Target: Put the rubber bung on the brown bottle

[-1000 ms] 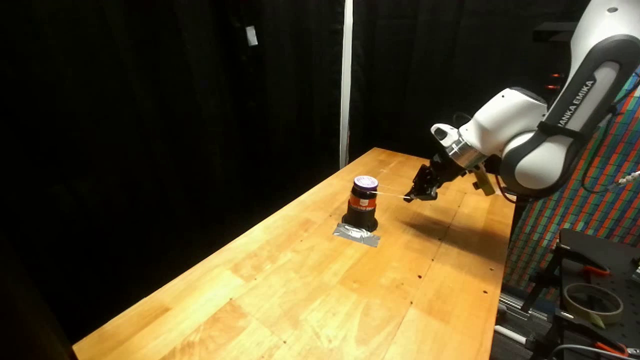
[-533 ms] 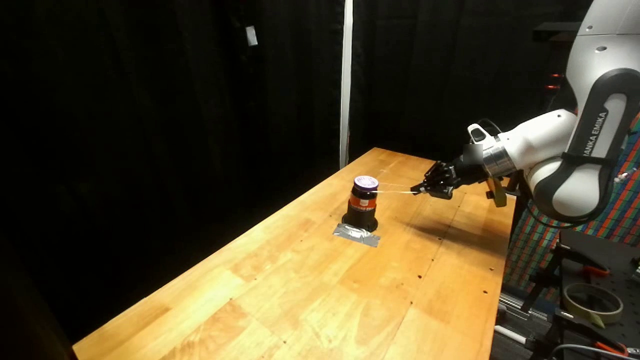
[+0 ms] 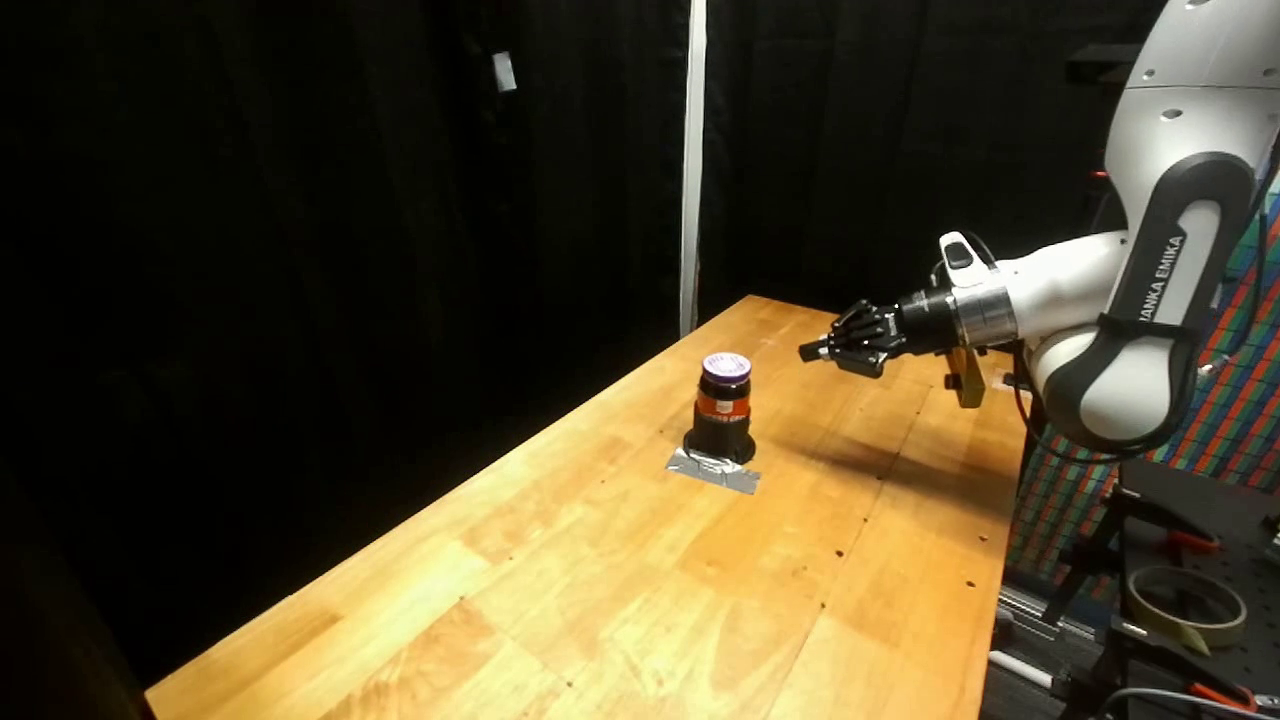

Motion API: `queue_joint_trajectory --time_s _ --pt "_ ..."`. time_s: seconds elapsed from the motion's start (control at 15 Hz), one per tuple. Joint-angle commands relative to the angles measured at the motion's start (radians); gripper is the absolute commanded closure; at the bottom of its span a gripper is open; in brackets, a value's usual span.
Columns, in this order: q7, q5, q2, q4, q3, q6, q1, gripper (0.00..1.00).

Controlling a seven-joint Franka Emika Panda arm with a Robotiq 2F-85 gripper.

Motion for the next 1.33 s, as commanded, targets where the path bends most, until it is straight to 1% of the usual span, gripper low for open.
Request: queue_joint_trajectory --time_s 0.0,0.07,0.13,0.2,0.27,0.33,0.4,0.47,0.53,0.6,0.67,0.73,0.8,0.87,0.93,1.07,1.13,1.2,1.27 --pt "-0.041 0.001 0.006 0.046 0.158 0.001 -0.162 0.97" --pt "-0.045 0.014 0.043 0.024 0.106 0.087 -0.108 0.97" --pt "-0.045 0.014 0.011 0.045 0.190 0.014 -0.194 0.97" --pt "-0.035 0.048 -0.019 0.008 0.141 -0.002 -0.139 0.92" --pt "0.039 0.087 -0.079 -0.003 -0.002 -0.024 0.015 0.72" --pt "0.035 0.174 -0.180 -0.036 -0.017 -0.134 0.054 0.67" --pt "-0.038 0.266 -0.224 -0.045 0.077 -0.236 0.000 0.60" --pt "-0.046 0.349 -0.262 -0.045 0.037 -0.303 0.070 0.53" --pt "-0.071 0.431 -0.312 -0.047 0.021 -0.383 0.114 0.45" --pt "-0.065 0.495 -0.368 -0.051 -0.067 -0.463 0.218 0.38" --pt "-0.108 0.582 -0.426 -0.055 -0.094 -0.551 0.269 0.29" --pt "-0.172 0.675 -0.477 -0.055 -0.134 -0.634 0.322 0.22" --pt "-0.239 0.763 -0.524 -0.046 -0.210 -0.720 0.394 0.16" --pt "-0.332 0.853 -0.562 -0.028 -0.284 -0.805 0.447 0.07" --pt "-0.419 0.943 -0.553 -0.022 -0.345 -0.825 0.489 0.01" --pt "-0.585 1.122 -0.508 0.000 -0.329 -0.808 0.454 0.00" --pt "-0.658 1.210 -0.496 -0.006 -0.329 -0.788 0.457 0.00" --pt "-0.698 1.298 -0.486 -0.010 -0.332 -0.754 0.475 0.00" --pt "-0.621 1.186 -0.514 -0.012 -0.332 -0.810 0.448 0.00"
